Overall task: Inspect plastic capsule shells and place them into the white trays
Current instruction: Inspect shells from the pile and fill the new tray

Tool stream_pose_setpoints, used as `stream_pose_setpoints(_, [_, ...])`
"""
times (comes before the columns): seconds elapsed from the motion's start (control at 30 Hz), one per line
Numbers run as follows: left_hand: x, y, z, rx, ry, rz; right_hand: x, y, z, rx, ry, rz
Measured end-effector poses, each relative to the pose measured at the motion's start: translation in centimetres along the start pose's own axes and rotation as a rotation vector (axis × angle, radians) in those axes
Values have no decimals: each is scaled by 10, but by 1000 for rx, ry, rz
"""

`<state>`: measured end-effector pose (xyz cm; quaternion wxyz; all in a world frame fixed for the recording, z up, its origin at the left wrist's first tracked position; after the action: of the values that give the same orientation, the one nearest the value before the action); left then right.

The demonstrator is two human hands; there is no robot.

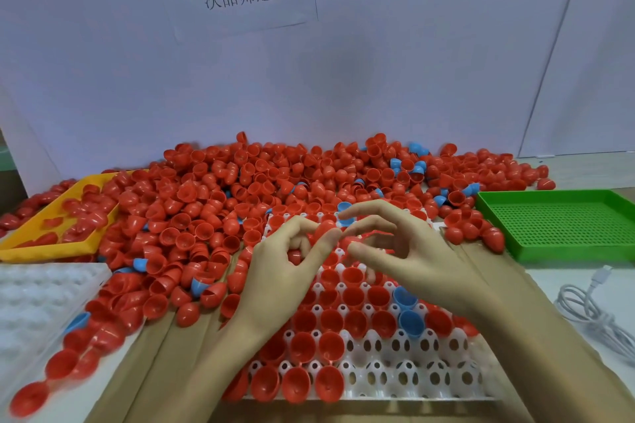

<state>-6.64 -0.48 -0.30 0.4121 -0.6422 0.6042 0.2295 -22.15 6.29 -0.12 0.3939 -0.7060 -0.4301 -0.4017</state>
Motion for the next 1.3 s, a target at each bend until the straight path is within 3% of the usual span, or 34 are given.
stream_pose_setpoints(0.27, [29,-4,-21,27,-186,65,-7,-2,-4,-83,-26,34])
stream_pose_setpoints(0.37, [41,-7,-34,116,-288,239,-9,-8,-6,-124,-9,20])
stream_pose_setpoints(0.43, [47,-5,-31,182,-314,201,-12,-11,-7,-144,7,22])
stream_pose_setpoints(0.5, [47,-4,-26,189,-283,157,-14,-12,-8,-150,19,25])
stream_pose_setpoints(0.63, [13,6,-18,264,26,71,-19,-7,-6,-105,98,-55])
stream_pose_setpoints(0.73, [-5,16,-6,280,144,87,-19,-4,-3,-66,140,-88])
stream_pose_setpoints(0.93, [-1,14,-4,196,36,191,-22,2,0,19,188,-80])
stream_pose_setpoints(1.13, [6,17,-2,196,-67,296,-10,0,-1,-46,-74,156])
stream_pose_setpoints(1.3, [7,17,-1,235,-30,252,0,0,2,-92,-251,346])
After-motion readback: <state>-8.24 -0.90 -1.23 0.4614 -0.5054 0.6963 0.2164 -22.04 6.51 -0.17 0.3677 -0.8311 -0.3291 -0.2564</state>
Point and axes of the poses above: each hand's wrist, its own z-axis away from the middle knuckle, its own y-axis out of the palm, x = y × z, the point moved 10 cm from there along -z, towards the middle knuckle, and after that the axes turned 13 degrees about -x, right-handed, at the moved point
